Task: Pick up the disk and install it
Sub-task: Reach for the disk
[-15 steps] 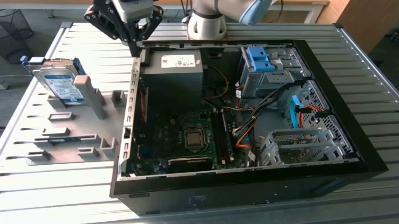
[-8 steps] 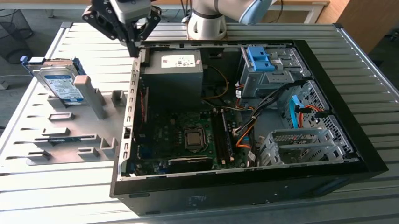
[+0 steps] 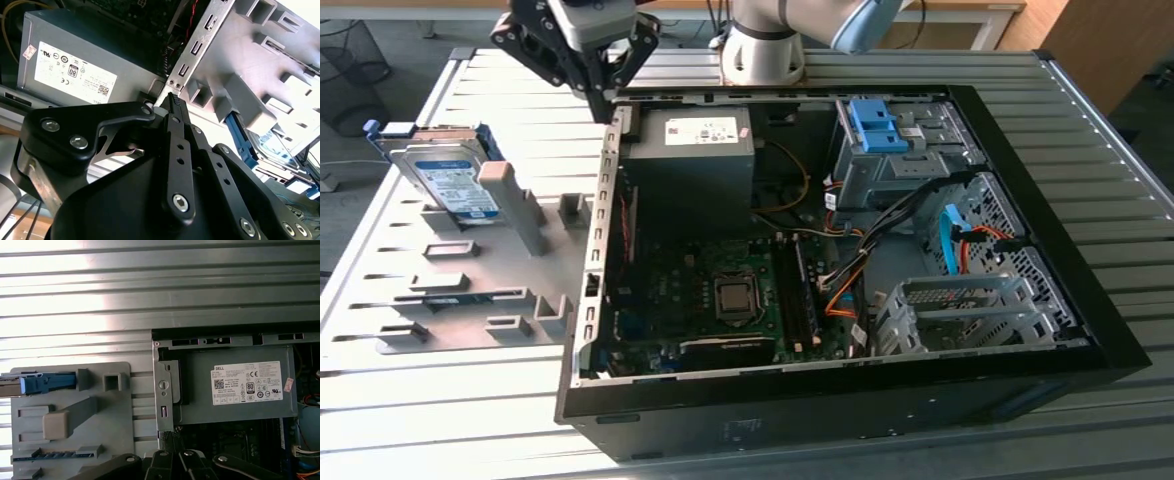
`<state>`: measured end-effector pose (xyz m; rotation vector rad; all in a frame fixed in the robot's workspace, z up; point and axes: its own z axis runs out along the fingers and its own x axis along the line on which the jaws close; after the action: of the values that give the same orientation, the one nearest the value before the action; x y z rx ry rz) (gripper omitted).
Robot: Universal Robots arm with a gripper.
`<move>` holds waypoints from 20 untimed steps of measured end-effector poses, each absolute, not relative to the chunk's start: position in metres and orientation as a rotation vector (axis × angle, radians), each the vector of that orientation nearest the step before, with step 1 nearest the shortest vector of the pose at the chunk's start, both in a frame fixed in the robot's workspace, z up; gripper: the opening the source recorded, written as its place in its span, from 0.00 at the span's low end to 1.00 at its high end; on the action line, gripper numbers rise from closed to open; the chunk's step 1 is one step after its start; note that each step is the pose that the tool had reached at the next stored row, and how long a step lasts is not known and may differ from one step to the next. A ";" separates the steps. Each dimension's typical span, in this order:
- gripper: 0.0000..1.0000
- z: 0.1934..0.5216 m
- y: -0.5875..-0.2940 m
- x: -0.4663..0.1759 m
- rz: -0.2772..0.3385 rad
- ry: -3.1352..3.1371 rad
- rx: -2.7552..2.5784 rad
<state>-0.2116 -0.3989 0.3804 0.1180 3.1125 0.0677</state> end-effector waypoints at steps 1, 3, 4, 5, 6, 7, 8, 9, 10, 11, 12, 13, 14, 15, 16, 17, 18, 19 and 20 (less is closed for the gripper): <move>0.11 0.380 -0.399 -0.212 0.068 3.112 0.118; 0.11 0.380 -0.399 -0.214 0.067 3.113 0.118; 0.11 0.380 -0.399 -0.214 0.068 3.113 0.118; 0.11 0.380 -0.399 -0.215 0.068 3.112 0.118; 0.11 0.380 -0.399 -0.215 0.068 3.112 0.118; 0.11 0.380 -0.399 -0.217 0.068 3.113 0.118; 0.11 0.379 -0.399 -0.219 0.068 3.113 0.118; 0.11 0.379 -0.399 -0.221 0.068 3.112 0.118; 0.11 0.379 -0.399 -0.223 0.068 3.113 0.118; 0.11 0.379 -0.399 -0.225 0.068 3.113 0.118; 0.11 0.379 -0.399 -0.226 0.068 3.112 0.118; 0.11 0.379 -0.399 -0.228 0.068 3.113 0.118; 0.11 0.379 -0.399 -0.229 0.068 3.113 0.118; 0.11 0.378 -0.399 -0.230 0.068 3.112 0.118; 0.11 0.378 -0.399 -0.231 0.068 3.112 0.118; 0.11 0.378 -0.398 -0.231 0.068 3.112 0.118; 0.11 0.378 -0.398 -0.231 0.068 3.113 0.118; 0.11 0.378 -0.398 -0.232 0.068 3.113 0.118; 0.11 0.378 -0.398 -0.232 0.068 3.113 0.118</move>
<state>-0.2317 -0.3976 0.3779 0.1180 3.1125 0.0676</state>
